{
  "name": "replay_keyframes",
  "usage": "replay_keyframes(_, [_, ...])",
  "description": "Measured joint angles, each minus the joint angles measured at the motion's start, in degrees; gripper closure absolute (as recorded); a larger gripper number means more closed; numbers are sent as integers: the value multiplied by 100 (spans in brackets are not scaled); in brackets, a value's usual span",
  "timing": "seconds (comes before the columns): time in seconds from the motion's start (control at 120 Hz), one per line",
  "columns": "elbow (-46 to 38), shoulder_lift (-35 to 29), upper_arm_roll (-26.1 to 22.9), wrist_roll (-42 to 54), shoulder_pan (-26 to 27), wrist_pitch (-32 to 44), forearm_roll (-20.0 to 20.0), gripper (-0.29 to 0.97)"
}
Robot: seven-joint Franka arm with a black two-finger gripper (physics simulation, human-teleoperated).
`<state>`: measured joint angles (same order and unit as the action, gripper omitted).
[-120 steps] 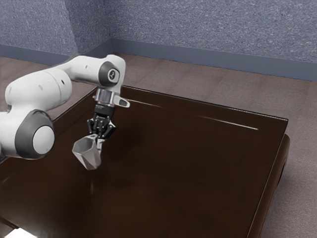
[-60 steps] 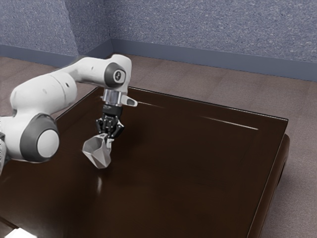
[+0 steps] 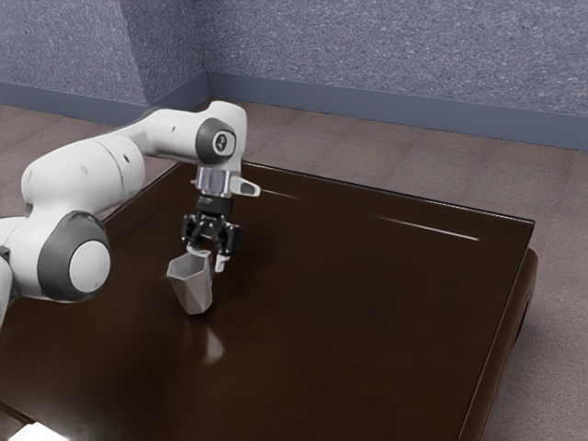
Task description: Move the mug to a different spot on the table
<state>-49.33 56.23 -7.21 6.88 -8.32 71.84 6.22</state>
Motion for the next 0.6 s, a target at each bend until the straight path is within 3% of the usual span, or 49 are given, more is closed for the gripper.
replay_keyframes(0.158, [-8,-57,34,-62,-22,503,-7,9])
replay_keyframes(0.258, [-91,-445,72,-101,-10,794,-1,6])
replay_keyframes(0.325, [-498,-1012,80,-126,-8,1073,-1,4])
replay_keyframes(0.467, [-2814,-2953,234,-173,46,2117,-17,2])
replay_keyframes(0.6, [-3891,-4173,240,-206,162,2673,-33,1])
